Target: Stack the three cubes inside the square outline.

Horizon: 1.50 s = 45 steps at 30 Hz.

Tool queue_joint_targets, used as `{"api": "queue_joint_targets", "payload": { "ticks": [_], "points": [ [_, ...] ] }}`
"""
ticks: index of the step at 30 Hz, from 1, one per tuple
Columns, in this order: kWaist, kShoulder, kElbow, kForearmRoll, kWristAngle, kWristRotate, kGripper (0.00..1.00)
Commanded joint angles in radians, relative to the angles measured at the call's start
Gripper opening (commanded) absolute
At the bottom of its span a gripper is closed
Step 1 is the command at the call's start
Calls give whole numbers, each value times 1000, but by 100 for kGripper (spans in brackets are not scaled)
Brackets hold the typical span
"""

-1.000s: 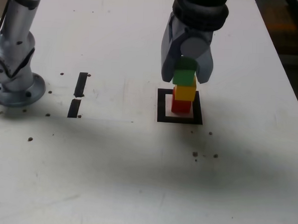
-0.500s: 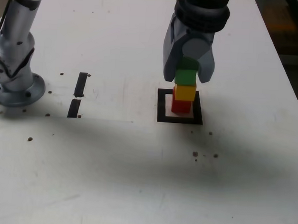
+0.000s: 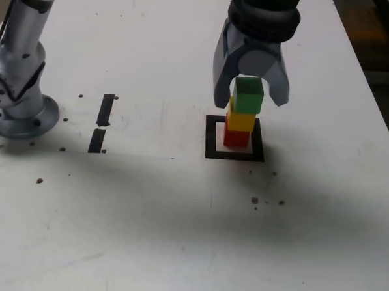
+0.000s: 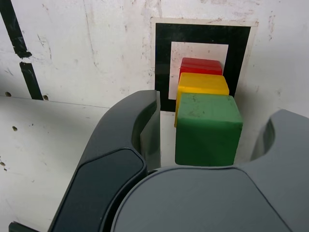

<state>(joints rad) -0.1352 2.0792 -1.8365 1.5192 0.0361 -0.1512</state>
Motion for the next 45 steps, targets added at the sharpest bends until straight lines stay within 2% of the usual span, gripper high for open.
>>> {"api": "queue_joint_targets", "payload": {
  "ticks": [1, 5, 10, 14, 18, 21, 23, 27, 31, 38, 45],
  "points": [
    [1, -3, -4, 4, -4, -3, 98],
    [-4, -47, -11, 24, 3, -9, 99],
    [0, -224, 4, 72, 11, 14, 100],
    [28, -399, 120, 79, 18, 46, 100],
    [53, -488, 314, 45, 30, 73, 100],
    [56, -507, 481, -31, 38, 87, 100],
    [55, -516, 605, -110, 38, 93, 100],
    [54, -530, 750, -214, 38, 104, 100],
    [55, -540, 827, -263, 43, 110, 100],
    [55, -556, 940, -368, 19, 112, 100],
    [55, -537, 1007, -440, 16, 119, 100]
  ]
}}
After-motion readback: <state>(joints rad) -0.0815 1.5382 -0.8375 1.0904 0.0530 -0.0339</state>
